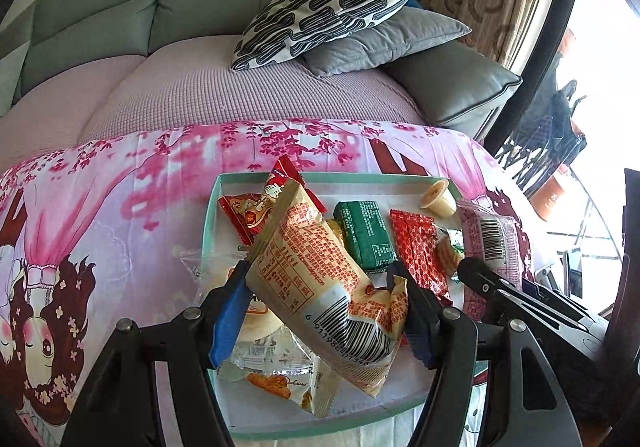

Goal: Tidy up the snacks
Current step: 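Carry the yellow and pink packs over the tray with both grippers, then open both grippers to release the yellow and pink packs into the tray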

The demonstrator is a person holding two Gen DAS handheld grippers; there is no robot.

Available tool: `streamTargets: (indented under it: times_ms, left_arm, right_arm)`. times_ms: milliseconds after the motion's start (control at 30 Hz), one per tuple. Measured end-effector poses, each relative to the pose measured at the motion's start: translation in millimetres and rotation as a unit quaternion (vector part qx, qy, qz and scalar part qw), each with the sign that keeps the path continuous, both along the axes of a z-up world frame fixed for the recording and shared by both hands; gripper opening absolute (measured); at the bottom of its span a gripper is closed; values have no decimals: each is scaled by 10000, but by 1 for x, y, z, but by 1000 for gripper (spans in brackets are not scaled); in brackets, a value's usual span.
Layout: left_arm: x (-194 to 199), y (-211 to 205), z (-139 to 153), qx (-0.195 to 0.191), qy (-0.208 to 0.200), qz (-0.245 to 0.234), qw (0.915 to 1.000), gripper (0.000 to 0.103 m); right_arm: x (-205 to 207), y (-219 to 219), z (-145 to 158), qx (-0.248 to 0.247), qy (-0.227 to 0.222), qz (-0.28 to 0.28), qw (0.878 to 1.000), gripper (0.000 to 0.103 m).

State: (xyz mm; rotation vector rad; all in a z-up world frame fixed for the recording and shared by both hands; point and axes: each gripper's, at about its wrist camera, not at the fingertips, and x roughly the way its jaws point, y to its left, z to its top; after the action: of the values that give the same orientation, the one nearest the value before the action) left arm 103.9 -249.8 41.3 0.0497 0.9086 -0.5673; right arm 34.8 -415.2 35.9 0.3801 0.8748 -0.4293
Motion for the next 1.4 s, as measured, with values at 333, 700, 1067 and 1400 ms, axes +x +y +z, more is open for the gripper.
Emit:
streamTargets:
  times_ms: [333,700,1067,1400]
  left_arm:
    - [4,-8,-8,106,54,40,9999,70]
    - [7,-7,-10,61,206,122,9997,76]
    - [1,8,-7,-243,380,239,9987,80]
    - [-11,26,11,-244,100,413,9988,82]
  right_arm:
    - [14,4,-11,-90,70,149,9998,40]
    - [15,1,-18,-14,109,211,9997,41]
    - [14,5,-19,-77,244,310,9992,63]
    - [4,5,-14,-114,254,314,9991,85]
